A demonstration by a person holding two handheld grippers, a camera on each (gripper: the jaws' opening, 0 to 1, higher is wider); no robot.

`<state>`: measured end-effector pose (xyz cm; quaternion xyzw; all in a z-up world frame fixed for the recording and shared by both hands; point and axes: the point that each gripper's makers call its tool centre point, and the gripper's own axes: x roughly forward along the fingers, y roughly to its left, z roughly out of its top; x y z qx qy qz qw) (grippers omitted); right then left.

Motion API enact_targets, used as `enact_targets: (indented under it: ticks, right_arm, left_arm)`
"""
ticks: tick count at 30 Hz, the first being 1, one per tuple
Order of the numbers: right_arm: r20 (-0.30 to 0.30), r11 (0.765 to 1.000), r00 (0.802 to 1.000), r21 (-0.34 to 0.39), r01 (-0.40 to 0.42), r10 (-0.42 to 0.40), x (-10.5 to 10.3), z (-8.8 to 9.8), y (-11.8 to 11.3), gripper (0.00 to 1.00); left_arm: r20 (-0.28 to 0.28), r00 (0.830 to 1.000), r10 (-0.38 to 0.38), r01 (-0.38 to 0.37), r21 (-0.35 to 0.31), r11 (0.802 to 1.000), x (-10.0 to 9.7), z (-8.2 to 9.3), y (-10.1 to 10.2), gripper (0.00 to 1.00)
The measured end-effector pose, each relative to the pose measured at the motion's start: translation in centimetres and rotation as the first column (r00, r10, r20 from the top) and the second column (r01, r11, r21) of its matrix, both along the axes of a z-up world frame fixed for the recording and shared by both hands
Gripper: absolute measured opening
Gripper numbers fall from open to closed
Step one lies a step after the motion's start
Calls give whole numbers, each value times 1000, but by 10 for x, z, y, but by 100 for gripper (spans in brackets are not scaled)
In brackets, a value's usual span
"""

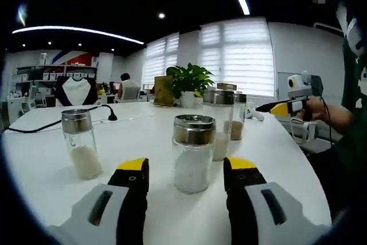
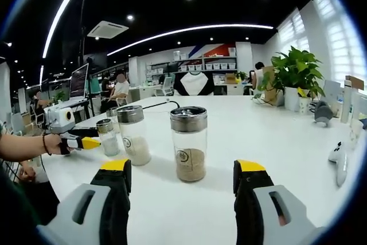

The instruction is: Rotate the seasoning bottle until the label or dispensing opening points toward the visible target arrow and the bottle remains upright within the marked orientation range

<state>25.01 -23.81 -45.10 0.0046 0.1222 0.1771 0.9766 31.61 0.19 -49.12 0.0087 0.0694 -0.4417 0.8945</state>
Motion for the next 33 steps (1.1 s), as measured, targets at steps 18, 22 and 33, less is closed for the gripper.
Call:
enact_targets:
  ticks: [18, 22, 33]
  right_arm:
    - [4, 1000, 1000, -9, 7, -7, -4, 0, -2, 73]
    - [8, 1000, 1000, -3, 14, -14, -5, 1, -4, 73]
    - [-11, 1000, 1000, 8, 9, -9, -9, -5, 2, 73]
  left_arm:
    - [9, 964, 265, -265, 4, 964, -7, 5, -4, 54]
    - [11, 948, 319, -319, -39, 947, -4, 12, -5, 54]
    - [26, 884, 467, -468, 36, 883, 4, 3, -6, 45]
